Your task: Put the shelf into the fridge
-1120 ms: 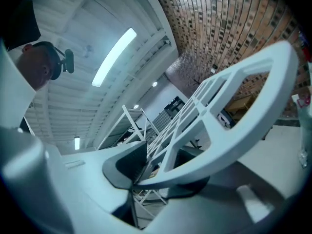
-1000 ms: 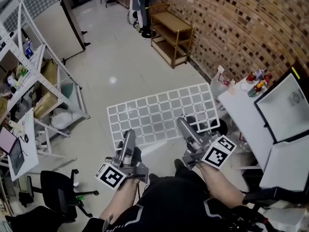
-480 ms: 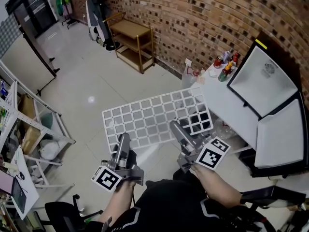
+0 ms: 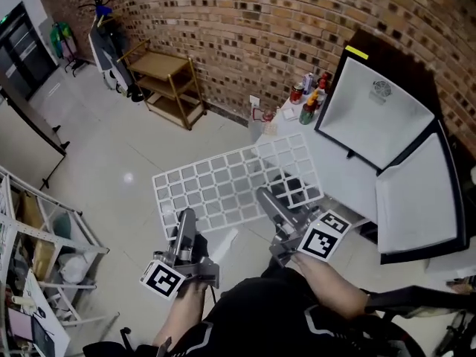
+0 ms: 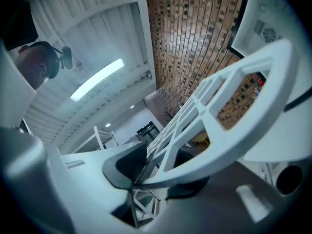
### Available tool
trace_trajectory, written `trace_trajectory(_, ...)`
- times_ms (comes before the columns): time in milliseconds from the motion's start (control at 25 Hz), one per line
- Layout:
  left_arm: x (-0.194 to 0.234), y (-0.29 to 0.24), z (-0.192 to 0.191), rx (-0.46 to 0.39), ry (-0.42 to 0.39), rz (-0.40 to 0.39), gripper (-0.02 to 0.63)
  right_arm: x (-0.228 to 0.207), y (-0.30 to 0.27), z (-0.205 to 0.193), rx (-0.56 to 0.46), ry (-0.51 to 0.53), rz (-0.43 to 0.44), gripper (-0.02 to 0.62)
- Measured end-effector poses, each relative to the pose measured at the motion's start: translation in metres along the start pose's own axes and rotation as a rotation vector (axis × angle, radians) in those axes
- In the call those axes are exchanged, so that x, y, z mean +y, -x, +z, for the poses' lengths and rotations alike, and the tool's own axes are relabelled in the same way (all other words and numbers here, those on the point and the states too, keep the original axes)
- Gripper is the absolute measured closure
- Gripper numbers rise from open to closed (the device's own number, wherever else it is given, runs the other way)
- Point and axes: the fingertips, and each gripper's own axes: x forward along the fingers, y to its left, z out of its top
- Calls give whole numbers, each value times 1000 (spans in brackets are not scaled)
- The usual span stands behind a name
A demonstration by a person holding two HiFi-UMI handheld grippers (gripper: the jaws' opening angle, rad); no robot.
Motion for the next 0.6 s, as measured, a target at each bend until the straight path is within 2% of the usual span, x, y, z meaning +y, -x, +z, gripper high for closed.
trace_trajectory(160, -8, -42, -27, 48, -4, -25, 520, -33, 19, 28, -38, 4, -43, 477)
trace_trajectory(600, -26, -141, -95, 142, 54, -107, 518, -110, 62, 91, -109, 17, -148, 477)
